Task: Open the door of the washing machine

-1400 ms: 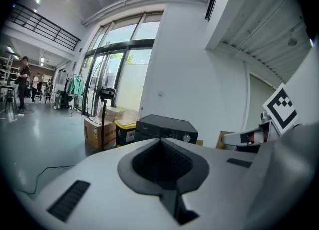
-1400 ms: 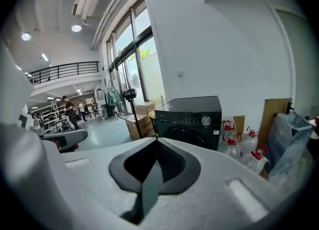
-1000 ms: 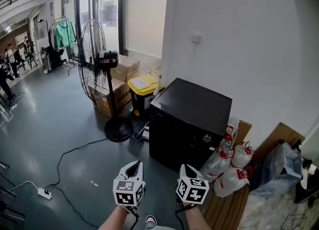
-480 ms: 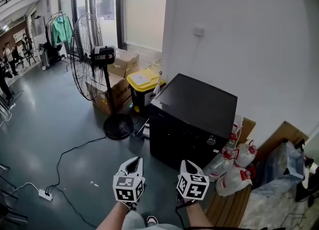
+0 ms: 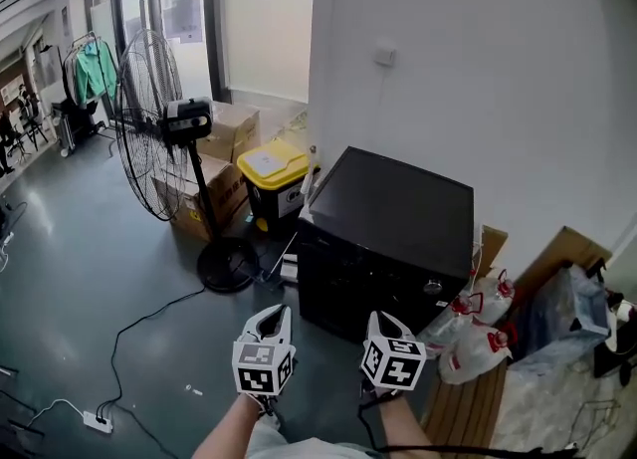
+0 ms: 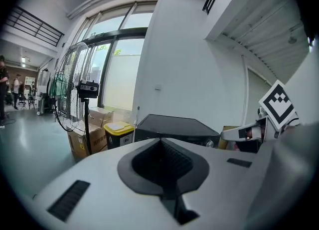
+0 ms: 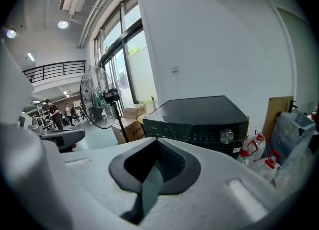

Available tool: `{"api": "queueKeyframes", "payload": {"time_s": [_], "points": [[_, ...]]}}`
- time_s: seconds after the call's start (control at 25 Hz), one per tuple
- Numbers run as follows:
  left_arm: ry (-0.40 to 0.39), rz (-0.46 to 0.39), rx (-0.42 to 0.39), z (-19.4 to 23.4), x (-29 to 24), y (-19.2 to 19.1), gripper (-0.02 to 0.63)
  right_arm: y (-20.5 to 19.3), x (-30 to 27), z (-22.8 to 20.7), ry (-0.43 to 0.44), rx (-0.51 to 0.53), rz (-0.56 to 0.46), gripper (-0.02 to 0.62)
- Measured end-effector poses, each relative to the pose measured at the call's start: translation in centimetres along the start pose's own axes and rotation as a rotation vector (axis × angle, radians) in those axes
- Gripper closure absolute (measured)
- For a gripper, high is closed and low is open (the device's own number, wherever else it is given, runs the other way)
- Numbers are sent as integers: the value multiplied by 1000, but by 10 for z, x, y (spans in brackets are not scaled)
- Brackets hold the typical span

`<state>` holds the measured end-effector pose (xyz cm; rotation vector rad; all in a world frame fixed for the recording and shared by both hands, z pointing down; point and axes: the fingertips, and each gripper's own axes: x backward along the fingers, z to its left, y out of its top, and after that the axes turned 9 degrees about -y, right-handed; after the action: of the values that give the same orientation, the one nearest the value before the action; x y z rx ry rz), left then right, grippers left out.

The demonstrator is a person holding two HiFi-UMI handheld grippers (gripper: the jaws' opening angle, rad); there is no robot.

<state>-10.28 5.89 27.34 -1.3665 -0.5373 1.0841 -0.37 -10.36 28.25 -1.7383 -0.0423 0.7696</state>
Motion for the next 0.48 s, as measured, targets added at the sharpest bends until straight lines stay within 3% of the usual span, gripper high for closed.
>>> {"api": "queueKeyframes", "payload": {"time_s": [0.48], "points": [[-138,58,-50,111,-54,38,601,41,-68,64,-141,-70,-13,591]]}}
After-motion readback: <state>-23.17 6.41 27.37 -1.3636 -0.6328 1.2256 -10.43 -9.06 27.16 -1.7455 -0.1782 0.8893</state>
